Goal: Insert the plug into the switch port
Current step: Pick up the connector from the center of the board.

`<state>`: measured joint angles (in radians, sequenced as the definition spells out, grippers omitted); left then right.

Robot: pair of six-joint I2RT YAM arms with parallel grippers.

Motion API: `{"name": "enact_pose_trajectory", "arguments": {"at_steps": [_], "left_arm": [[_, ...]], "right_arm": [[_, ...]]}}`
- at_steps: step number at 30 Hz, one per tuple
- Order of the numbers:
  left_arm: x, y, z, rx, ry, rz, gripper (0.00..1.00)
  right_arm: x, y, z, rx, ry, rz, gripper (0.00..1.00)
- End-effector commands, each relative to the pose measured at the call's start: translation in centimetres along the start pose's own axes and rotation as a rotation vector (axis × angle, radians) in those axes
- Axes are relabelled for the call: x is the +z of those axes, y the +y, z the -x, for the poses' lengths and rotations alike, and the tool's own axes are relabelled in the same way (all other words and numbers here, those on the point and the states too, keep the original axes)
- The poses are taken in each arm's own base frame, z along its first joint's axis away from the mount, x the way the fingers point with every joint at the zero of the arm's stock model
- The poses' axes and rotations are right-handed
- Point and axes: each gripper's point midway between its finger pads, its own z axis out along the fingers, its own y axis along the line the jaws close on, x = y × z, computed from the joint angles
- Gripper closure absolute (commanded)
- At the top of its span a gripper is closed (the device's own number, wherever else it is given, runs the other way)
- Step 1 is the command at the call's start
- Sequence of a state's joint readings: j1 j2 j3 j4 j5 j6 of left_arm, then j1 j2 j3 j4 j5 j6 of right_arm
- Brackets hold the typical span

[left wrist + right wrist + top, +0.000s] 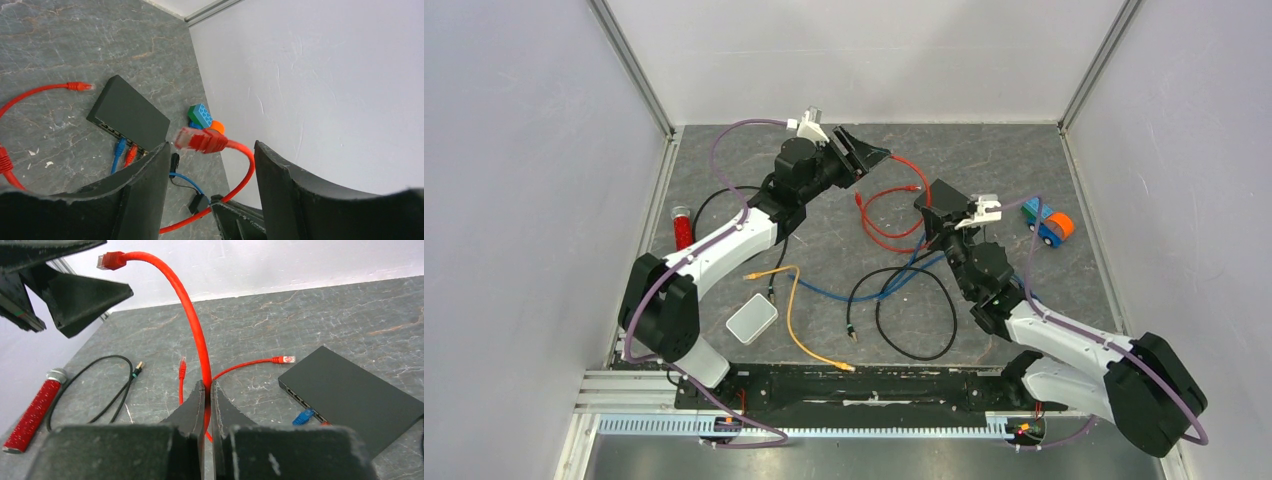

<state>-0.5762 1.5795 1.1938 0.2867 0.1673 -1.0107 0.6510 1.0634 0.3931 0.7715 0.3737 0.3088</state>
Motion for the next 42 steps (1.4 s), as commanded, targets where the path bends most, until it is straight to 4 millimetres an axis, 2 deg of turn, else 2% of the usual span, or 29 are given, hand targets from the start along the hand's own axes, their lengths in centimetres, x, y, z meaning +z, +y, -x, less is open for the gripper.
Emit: {"name": "enact_pose_trajectory", "arguments": {"at_steps": [1,5,8,10,14,15,18,20,22,26,29,32,34,36,42], "left_arm": [[0.4,-1.5,0.9,-0.060,-0.027,-0.039,0.34],[0.6,-1.2,0.5,-0.066,-0.010,-0.038,0.47],[0.5,-1.4,0.1,-0.040,0.008,-0.064,0.70],[0.1,-1.7,-0.1,0.012,0.023,-0.103,0.85],[-1.1,-1.8,0.0,0.101,0.044,-0.202,0.96],[-1.3,-1.7,-0.4,0.137,0.077,-0.236,0.98],[-1.7,-1.1,-1.9,0.244,0.216,-0.307,0.98],[-1.6,-0.2,-2.6,0.302,0.262,-0.324,0.98],[-2.5,-0.1,-4.3,0.355,0.352,-0.396,0.98],[-3.2,1.4,-5.9,0.473,0.442,-0.425,0.98],[-3.6,1.9,-6.7,0.549,0.484,-0.462,0.98],[-4.1,1.7,-7.3,0.602,0.505,-0.522,0.98],[-4.0,1.9,-7.7,0.611,0.522,-0.538,0.98],[-4.0,2.3,-8.3,0.620,0.545,-0.544,0.98],[-3.7,3.9,-9.5,0.677,0.573,-0.497,0.98]], "right_arm": [[-0.2,0.2,0.9,-0.095,-0.064,-0.007,1.00],[-0.6,1.2,0.1,-0.160,-0.064,0.031,1.00],[-0.9,2.0,-1.0,-0.232,-0.049,0.076,0.98],[-1.0,2.4,-1.9,-0.265,-0.025,0.113,0.91],[-1.4,3.4,-2.8,-0.350,0.030,0.205,0.68],[-1.4,3.8,-2.7,-0.363,0.043,0.236,0.60],[-1.1,4.8,-1.4,-0.361,0.070,0.313,0.44],[-0.8,5.5,-0.4,-0.329,0.098,0.398,0.36],[-0.6,5.8,0.8,-0.258,0.116,0.470,0.32],[0.9,5.9,3.0,-0.126,0.185,0.538,0.32],[2.2,6.6,3.4,-0.030,0.287,0.555,0.36],[3.4,6.8,3.3,0.040,0.379,0.520,0.37],[3.7,7.2,3.0,0.078,0.421,0.540,0.41],[4.0,7.5,2.8,0.093,0.436,0.558,0.44],[4.6,7.5,2.1,0.128,0.467,0.546,0.47]]}}
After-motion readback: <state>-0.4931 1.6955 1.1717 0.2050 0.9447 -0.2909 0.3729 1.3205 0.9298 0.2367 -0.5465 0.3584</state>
